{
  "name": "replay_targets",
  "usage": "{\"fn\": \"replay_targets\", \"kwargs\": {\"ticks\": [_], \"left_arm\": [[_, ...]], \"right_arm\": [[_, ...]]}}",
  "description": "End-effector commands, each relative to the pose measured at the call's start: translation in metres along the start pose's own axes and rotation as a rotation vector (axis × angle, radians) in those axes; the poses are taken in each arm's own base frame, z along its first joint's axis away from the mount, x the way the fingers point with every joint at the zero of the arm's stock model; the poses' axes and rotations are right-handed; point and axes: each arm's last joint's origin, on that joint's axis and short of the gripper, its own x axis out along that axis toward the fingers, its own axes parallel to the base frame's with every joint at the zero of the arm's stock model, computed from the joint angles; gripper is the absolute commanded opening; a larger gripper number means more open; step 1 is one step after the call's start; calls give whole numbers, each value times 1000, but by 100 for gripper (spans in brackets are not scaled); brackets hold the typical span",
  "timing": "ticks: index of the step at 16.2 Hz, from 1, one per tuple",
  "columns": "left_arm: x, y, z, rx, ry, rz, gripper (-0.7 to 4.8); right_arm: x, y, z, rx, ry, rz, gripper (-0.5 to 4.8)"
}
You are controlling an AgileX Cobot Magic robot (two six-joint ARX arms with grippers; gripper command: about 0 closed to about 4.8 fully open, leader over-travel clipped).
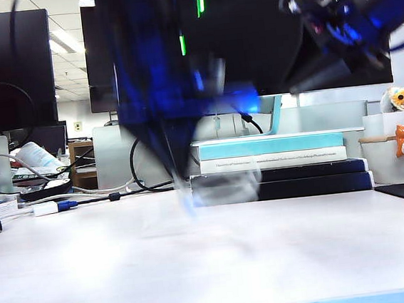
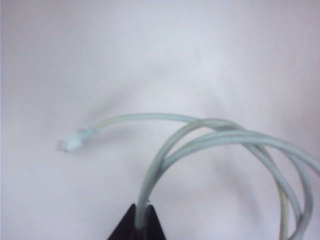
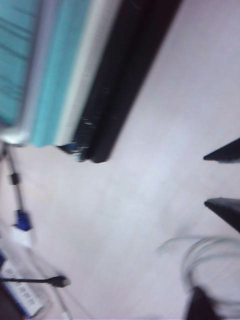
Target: Unfold the white charging cable into a straight cable.
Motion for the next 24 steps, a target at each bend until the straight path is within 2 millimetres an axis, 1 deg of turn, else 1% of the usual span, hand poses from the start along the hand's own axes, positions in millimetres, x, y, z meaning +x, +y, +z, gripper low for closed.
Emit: {"fn": "replay_targets", "kwargs": {"ticks": [1, 2, 3, 4, 5, 6, 7, 8, 9, 10, 11, 12, 13, 15, 16, 17, 18, 19, 20, 21, 22, 23, 24], "left_arm": [[-41, 16, 10, 237, -139, 154, -5], [-52, 21, 12, 262, -176, 142, -5], [-65, 26, 14, 303, -215, 131, -5], [-73, 27, 14, 342, -238, 126, -5], [-94, 29, 10, 411, -297, 114, -5], [-107, 34, 9, 424, -329, 104, -5], [-115, 38, 8, 440, -353, 102, -5], [-143, 48, 5, 486, -495, 27, -5], [-149, 52, 3, 506, -539, -2, -5], [-158, 58, -4, 538, -609, -69, -5], [-159, 61, -13, 577, -635, -160, -5], [-152, 63, -27, 643, -651, -295, -5], [-149, 62, -32, 672, -659, -345, -5], [-149, 62, -35, 722, -679, -372, -5], [-164, 67, -40, 780, -755, -478, -5], [-186, 80, -49, 778, -848, -519, -5], [-192, 82, -51, 816, -891, -568, -5], [-192, 82, -51, 832, -892, -563, -5], [-175, 62, -47, 977, -856, -527, -5], [-175, 58, -44, 1001, -895, -495, -5], [-175, 59, -43, 1018, -903, -455, -6], [-177, 57, -44, 1040, -924, -458, -5], [-183, 53, -43, 1055, -990, -459, -5]], "right_arm": [[-15, 9, 22, -46, -93, 32, 100], [-21, 13, 30, -39, -125, 60, 99], [-28, 18, 36, -37, -144, 127, 99], [-32, 21, 39, -40, -146, 176, 99], [-45, 30, 44, -53, -148, 264, 99], [-53, 33, 46, -58, -157, 264, 99], [-58, 36, 46, -61, -162, 264, 99], [-71, 43, 47, -78, -184, 290, 100], [-75, 45, 48, -81, -192, 307, 99], [-81, 49, 51, -72, -202, 357, 99], [-86, 53, 54, -49, -201, 424, 99], [-90, 58, 55, -2, -157, 584, 99], [-91, 60, 53, 0, -132, 653, 99], [-91, 60, 51, 28, -106, 671, 99], [-90, 59, 50, 2, -118, 636, 100], [-85, 55, 45, 40, -82, 567, 106], [-82, 54, 44, 70, -61, 575, 108], [-82, 54, 44, 85, -55, 586, 109], [-82, 57, 52, 219, -10, 761, 139], [-81, 58, 51, 247, 39, 836, 154], [-81, 58, 51, 249, 53, 857, 154], [-81, 58, 50, 252, 63, 870, 153], [-75, 55, 49, 270, 81, 873, 154]]}}
